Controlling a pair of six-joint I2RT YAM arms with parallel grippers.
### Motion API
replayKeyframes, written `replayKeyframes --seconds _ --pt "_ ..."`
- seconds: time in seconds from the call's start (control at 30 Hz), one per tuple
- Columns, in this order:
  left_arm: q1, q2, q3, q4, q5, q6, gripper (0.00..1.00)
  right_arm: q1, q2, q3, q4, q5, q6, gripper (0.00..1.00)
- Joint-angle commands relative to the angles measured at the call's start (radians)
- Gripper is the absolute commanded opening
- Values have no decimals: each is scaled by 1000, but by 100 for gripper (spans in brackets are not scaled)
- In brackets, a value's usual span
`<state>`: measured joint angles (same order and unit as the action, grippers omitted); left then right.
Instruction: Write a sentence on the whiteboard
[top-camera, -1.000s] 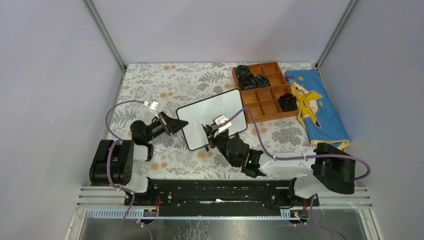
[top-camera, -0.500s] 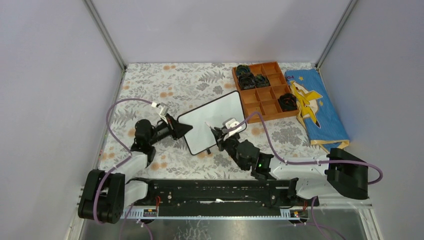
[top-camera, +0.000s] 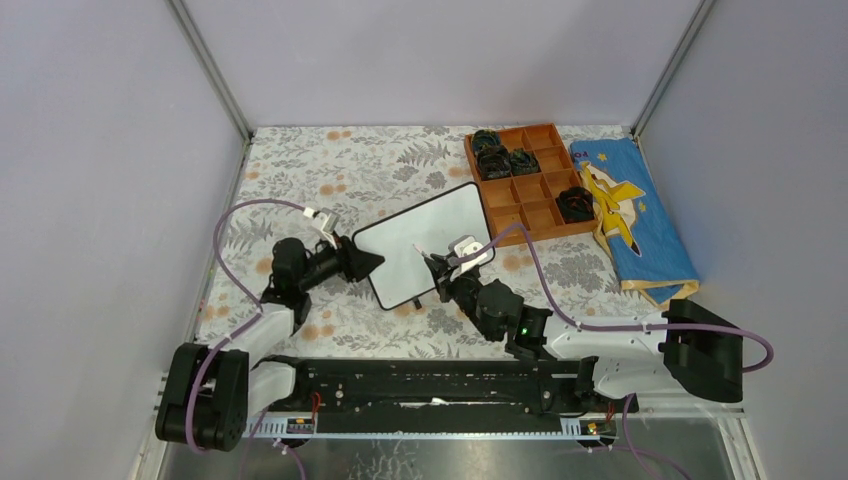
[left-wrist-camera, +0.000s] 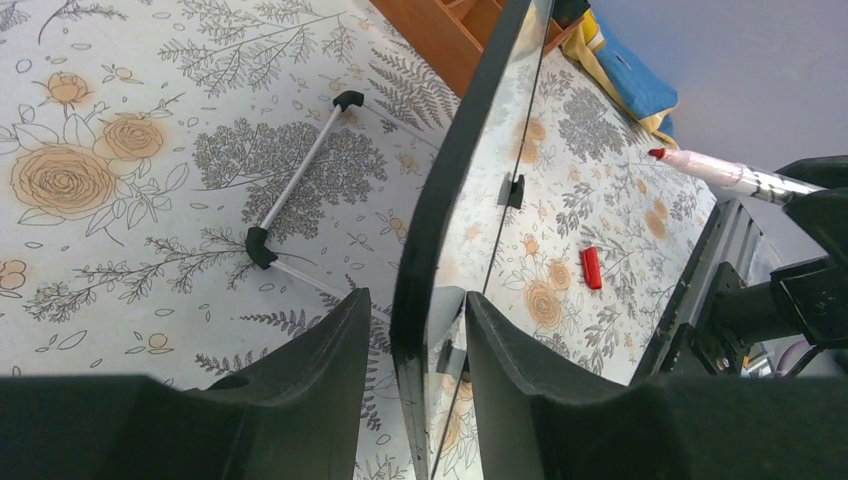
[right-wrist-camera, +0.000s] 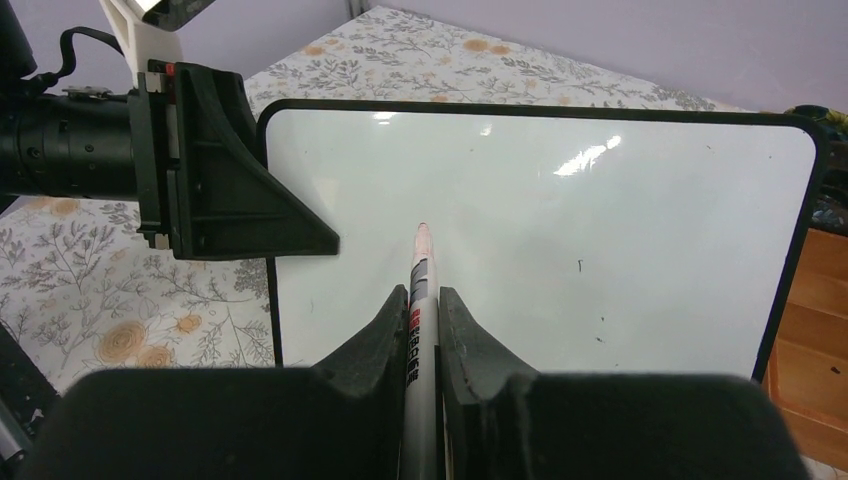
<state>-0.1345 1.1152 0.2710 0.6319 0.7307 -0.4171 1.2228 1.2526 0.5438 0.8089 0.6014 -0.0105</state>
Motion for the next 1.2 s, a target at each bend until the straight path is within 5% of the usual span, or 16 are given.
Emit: replayKeyframes --seconds 0.0,0.43,0.7,1.17 --pt "19 -42 8 -13 -11 15 45 -5 -3 17 35 0 2 0" --pt "40 -24 1 22 50 -8 19 -5 52 43 101 -36 -4 0" --pt "40 -27 11 -10 34 30 16 -6 133 64 233 -107 -71 0" --pt "38 -38 22 -52 8 61 14 -56 199 137 177 -200 -22 0"
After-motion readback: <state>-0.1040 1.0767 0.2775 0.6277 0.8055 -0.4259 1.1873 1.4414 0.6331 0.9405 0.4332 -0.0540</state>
